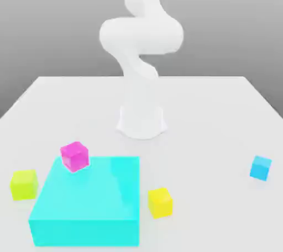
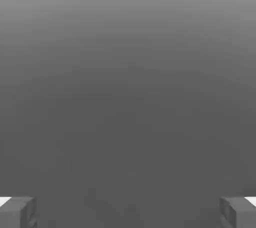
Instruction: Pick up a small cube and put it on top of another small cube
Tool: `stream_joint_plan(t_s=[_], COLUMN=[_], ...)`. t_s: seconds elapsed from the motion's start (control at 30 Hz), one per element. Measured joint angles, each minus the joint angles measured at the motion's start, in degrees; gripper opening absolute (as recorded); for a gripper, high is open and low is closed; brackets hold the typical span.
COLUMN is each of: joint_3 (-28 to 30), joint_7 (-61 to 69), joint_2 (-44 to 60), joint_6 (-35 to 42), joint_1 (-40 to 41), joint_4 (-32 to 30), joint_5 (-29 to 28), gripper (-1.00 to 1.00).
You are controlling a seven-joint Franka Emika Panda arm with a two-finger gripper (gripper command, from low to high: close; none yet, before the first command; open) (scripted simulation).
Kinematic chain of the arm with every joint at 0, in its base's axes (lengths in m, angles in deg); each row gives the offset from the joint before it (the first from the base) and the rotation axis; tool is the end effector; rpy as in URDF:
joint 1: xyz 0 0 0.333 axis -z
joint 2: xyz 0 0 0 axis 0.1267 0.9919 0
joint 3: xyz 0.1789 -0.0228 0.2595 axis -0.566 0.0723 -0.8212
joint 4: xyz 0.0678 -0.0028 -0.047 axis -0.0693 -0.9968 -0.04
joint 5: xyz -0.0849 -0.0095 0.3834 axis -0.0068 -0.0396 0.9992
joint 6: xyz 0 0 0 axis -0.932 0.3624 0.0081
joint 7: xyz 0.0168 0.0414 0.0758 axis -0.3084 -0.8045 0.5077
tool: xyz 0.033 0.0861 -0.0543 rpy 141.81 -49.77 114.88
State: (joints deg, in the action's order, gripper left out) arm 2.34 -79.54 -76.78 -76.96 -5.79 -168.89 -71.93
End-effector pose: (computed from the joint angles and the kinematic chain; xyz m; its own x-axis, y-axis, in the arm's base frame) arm 0.3738 0.0053 0.6723 0.4583 -0.7812 0.4240 -0.5815 -0.6243 -0.5216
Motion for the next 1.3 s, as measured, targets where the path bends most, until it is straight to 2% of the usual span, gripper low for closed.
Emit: stream_joint_plan(t_s=[0.43, 0.8, 1.0, 1.17, 1.2, 1.3], joint_3=[-10.48, -17.37, -15.77, -6.64, -4.57, -4.57], joint_7=[-30.28, -59.48, -76.28, -83.68, -84.55, -84.55], joint_2=[19.83, 36.86, 46.82, 57.01, 59.04, 59.04], joint_6=[-12.8, -23.55, -29.81, -37.61, -39.25, -39.3], joint_1=[7.73, 12.18, 10.66, 3.43, 1.62, 1.62], joint_4=[-11.29, -20.74, -24.92, -23.18, -22.75, -22.75], joint_5=[2.49, -0.86, -6.36, -14.86, -15.94, -15.94], gripper=[0.0, 0.0, 0.0, 0.0, -1.0, -1.0])
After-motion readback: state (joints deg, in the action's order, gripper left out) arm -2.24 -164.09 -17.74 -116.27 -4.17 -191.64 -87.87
